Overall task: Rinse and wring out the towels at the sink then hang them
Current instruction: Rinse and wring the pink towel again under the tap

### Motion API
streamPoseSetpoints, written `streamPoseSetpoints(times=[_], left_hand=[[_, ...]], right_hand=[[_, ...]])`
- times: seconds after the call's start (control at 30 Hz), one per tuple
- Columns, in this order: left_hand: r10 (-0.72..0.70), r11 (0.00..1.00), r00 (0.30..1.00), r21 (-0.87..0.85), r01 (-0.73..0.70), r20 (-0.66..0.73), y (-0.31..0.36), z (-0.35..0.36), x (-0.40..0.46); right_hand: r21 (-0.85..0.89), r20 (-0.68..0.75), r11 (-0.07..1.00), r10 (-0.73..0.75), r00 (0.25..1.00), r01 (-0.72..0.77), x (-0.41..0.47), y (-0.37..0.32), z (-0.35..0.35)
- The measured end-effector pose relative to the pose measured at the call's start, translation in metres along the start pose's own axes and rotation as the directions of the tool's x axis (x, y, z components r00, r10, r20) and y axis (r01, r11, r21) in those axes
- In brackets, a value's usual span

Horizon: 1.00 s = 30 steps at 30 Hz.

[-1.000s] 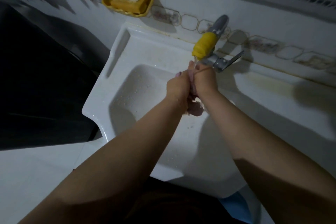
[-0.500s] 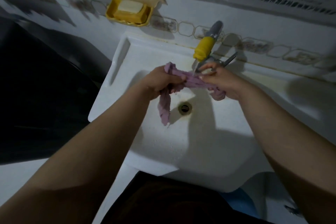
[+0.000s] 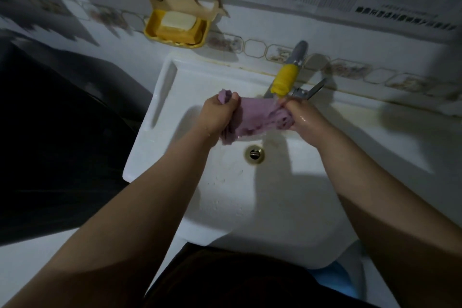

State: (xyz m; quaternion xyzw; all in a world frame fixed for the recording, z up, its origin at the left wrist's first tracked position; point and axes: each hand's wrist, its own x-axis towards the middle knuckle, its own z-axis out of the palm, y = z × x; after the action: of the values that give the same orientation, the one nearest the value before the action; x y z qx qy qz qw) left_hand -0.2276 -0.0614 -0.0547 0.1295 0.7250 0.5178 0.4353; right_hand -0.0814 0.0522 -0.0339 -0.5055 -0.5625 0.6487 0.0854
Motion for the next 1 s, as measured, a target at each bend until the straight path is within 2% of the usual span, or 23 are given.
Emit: streamPoseSetpoints(times=[0.07, 0.1, 0.17, 0.23, 0.3, 0.33, 0.43, 0.5, 0.57, 0.63, 0.7, 0.77, 0.83, 0.87, 0.9, 0.93, 0.97, 1.0], left_hand=[[-0.11, 0.988, 0.993, -0.113, 0.105, -0.036, -0.004, 0.009, 0.001], [-0.169, 0.97, 0.984, -0.186, 0.156, -0.057, -0.003, 0.015, -0.001], [-0.256, 0.927, 0.964, -0.303, 0.222, -0.077, -0.003, 0.028, 0.001], [-0.315, 0.9, 0.949, -0.322, 0.293, -0.017, 0.0, 0.04, -0.005], [-0.356, 0.864, 0.932, -0.358, 0.354, 0.065, 0.003, 0.053, -0.016], [-0.378, 0.847, 0.922, -0.37, 0.382, 0.086, 0.005, 0.061, -0.022], [-0.346, 0.893, 0.937, -0.289, 0.345, 0.051, 0.008, 0.062, -0.023], [-0.292, 0.931, 0.957, -0.226, 0.286, 0.007, 0.009, 0.053, -0.006], [-0.305, 0.902, 0.952, -0.314, 0.297, 0.026, 0.013, 0.048, -0.004], [-0.37, 0.853, 0.923, -0.354, 0.384, 0.11, 0.013, 0.057, -0.014], [-0.406, 0.849, 0.904, -0.311, 0.428, 0.136, 0.014, 0.066, -0.025], [-0.316, 0.926, 0.947, -0.2, 0.321, 0.054, 0.008, 0.063, -0.01], [-0.252, 0.967, 0.968, -0.024, 0.252, 0.013, 0.01, 0.056, 0.007], [-0.263, 0.963, 0.964, -0.046, 0.264, 0.027, 0.007, 0.052, 0.008], [-0.351, 0.897, 0.919, -0.218, 0.385, 0.18, 0.007, 0.05, 0.005], [-0.347, 0.817, 0.856, -0.326, 0.477, 0.383, 0.01, 0.048, -0.006], [-0.291, 0.802, 0.825, -0.347, 0.486, 0.485, 0.008, 0.049, -0.015], [-0.303, 0.755, 0.796, -0.378, 0.536, 0.523, 0.007, 0.049, -0.021]], right_hand=[[0.122, -0.064, 0.992, -0.037, 0.997, 0.045, -0.001, 0.0, 0.01], [0.101, -0.103, 0.992, -0.066, 0.992, 0.076, -0.002, 0.001, 0.018], [-0.021, -0.17, 0.987, -0.161, 0.972, 0.16, -0.009, 0.004, 0.041], [-0.22, -0.209, 0.95, -0.266, 0.941, 0.22, -0.014, 0.007, 0.065], [-0.34, -0.285, 0.924, -0.277, 0.918, 0.173, -0.007, 0.006, 0.069], [-0.327, -0.338, 0.935, -0.253, 0.907, 0.138, -0.002, 0.003, 0.065], [-0.254, -0.406, 0.958, -0.233, 0.883, 0.136, 0.003, -0.001, 0.058], [-0.404, -0.316, 0.905, -0.276, 0.907, 0.135, -0.007, 0.003, 0.073], [-0.468, -0.32, 0.875, -0.297, 0.9, 0.122, -0.01, 0.005, 0.081], [-0.408, -0.402, 0.909, -0.257, 0.879, 0.079, -0.002, -0.001, 0.069], [-0.316, -0.458, 0.944, -0.239, 0.856, 0.094, 0.005, -0.006, 0.056], [-0.282, -0.452, 0.95, -0.256, 0.855, 0.135, 0.0, -0.007, 0.063], [-0.391, -0.384, 0.913, -0.273, 0.882, 0.113, -0.008, 0.0, 0.08], [-0.453, -0.362, 0.887, -0.27, 0.892, 0.085, -0.01, 0.002, 0.083], [-0.494, -0.362, 0.867, -0.275, 0.891, 0.067, -0.009, 0.002, 0.081], [-0.496, -0.373, 0.866, -0.275, 0.886, 0.06, -0.004, 0.002, 0.073], [-0.475, -0.374, 0.878, -0.266, 0.888, 0.063, 0.003, 0.004, 0.061], [-0.458, -0.355, 0.888, -0.233, 0.905, 0.049, 0.01, 0.004, 0.05]])
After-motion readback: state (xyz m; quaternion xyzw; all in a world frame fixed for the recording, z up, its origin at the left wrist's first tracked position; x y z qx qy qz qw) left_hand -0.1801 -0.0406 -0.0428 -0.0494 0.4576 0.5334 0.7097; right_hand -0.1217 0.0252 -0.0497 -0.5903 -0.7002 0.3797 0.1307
